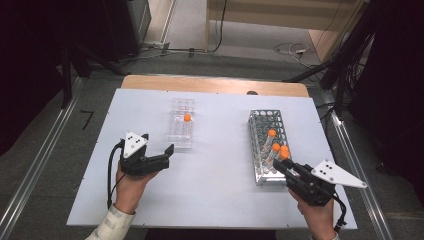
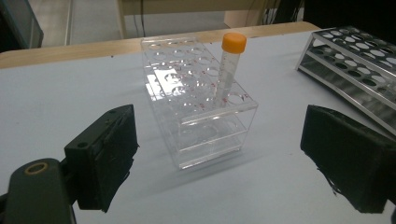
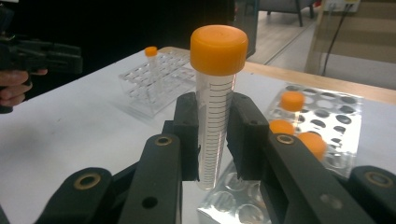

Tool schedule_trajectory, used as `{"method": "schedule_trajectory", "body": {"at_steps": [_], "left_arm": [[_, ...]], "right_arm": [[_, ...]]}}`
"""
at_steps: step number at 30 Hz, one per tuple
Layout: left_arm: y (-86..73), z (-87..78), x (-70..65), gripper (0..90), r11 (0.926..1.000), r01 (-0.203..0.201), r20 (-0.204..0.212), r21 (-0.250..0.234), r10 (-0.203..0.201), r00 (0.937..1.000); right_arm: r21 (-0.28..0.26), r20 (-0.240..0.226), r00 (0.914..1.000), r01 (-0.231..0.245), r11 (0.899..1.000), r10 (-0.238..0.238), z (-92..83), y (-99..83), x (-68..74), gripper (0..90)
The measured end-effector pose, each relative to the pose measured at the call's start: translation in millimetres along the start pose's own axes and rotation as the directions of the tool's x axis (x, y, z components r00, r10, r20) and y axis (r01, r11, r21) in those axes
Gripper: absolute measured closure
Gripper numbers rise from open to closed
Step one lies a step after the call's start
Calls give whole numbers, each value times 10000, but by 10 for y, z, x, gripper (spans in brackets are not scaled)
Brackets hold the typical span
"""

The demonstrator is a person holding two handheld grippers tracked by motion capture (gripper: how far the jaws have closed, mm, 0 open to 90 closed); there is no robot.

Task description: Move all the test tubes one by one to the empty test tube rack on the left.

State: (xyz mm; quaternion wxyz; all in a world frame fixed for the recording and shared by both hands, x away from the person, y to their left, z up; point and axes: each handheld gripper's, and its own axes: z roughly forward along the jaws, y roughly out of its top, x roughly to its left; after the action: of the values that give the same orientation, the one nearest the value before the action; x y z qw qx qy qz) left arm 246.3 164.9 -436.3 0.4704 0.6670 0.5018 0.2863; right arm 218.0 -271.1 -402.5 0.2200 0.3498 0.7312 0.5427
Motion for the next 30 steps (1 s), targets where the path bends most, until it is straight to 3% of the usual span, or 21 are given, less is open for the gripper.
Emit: {"method": "schedule_trajectory", "body": {"at_steps": [7, 16, 30], "left_arm": [[2, 14, -40, 115, 9999, -85, 237, 140, 82, 9997], [34, -62, -69, 119, 10000, -77, 409, -48, 79, 9991], [5, -5, -209, 117, 9992, -354, 802, 180, 338, 9962]], "right_arm": [[465, -450, 9988, 215, 9987, -194, 217, -68, 154, 722], [855, -877, 9952, 518, 9950, -443, 490, -93, 329, 722], [1185, -1380, 9874, 942, 9885, -776, 796, -109, 498, 722]]}}
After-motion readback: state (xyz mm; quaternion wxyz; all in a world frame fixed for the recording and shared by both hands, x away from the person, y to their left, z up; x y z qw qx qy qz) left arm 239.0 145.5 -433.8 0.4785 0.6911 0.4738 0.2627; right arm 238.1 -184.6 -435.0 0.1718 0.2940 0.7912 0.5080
